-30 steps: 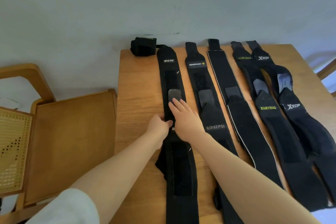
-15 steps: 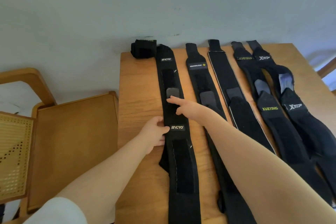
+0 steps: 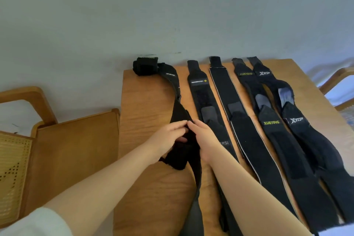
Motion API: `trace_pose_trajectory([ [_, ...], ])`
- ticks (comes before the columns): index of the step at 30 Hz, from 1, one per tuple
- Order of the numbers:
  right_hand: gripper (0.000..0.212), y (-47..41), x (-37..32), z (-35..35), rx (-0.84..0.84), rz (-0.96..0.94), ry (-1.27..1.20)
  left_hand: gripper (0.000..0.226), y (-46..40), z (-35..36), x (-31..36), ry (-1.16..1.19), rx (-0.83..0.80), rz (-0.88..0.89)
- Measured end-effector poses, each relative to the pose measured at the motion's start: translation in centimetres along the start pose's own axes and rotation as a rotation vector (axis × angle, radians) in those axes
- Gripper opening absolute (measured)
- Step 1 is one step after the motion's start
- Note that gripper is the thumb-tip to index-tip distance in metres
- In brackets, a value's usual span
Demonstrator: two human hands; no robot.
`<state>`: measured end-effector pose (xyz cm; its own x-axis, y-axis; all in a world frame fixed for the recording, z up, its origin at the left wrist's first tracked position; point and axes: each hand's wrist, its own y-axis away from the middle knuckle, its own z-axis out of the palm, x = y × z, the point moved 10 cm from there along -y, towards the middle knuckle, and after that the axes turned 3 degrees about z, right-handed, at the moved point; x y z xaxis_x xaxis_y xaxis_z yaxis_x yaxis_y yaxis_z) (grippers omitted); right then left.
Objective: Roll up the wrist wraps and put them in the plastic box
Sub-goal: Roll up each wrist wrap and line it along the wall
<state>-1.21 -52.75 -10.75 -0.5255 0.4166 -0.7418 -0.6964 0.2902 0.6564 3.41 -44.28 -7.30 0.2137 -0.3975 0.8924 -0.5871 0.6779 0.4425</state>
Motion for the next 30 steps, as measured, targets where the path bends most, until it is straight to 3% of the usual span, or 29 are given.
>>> trace_pose_trajectory([
  [3, 0.023, -1.0, -0.2, -2.5, 0.058, -0.022, 0.175, 0.048, -1.2, 1.2, -0.6, -0.175, -0.117, -0.002],
  [9, 0.042, -2.6, -1.6, -4.1, 0.216, -0.097, 0.789, 0.063, -4.1, -0.7, -0.6, -0.852, 0.090, 0.212],
  [13, 0.042, -3.5, -2.5, -3.2, 0.269, -0.137, 0.961, 0.087, -6.9, 0.3, -1.9, -1.030, -0.074, 0.190],
  [16, 0.039, -4.6, -2.8, -2.2, 0.248, -0.113, 1.182, 0.089, -7.8, 0.6, -1.5, -1.174, -0.083, 0.268],
  [20, 0.038, -5.6, -4.9, -1.0, 0.302, -0.166, 1.560, 0.091, -8.1, 0.4, -2.0, -1.259, -0.095, 0.241],
  [22, 0.035, -5.8, -5.5, -0.8, 0.309, -0.166, 1.535, 0.096, -8.3, 0.5, -2.5, -1.256, -0.112, 0.196],
  [27, 0.045, -3.0, -5.0, -4.0, 0.314, -0.180, 1.130, 0.109, -9.5, 0.5, -3.0, -1.284, -0.148, 0.098],
  [30, 0.047, 0.8, -2.8, -6.1, 0.221, -0.034, 1.125, 0.112, -10.1, 0.3, -2.9, -1.321, -0.160, 0.071],
])
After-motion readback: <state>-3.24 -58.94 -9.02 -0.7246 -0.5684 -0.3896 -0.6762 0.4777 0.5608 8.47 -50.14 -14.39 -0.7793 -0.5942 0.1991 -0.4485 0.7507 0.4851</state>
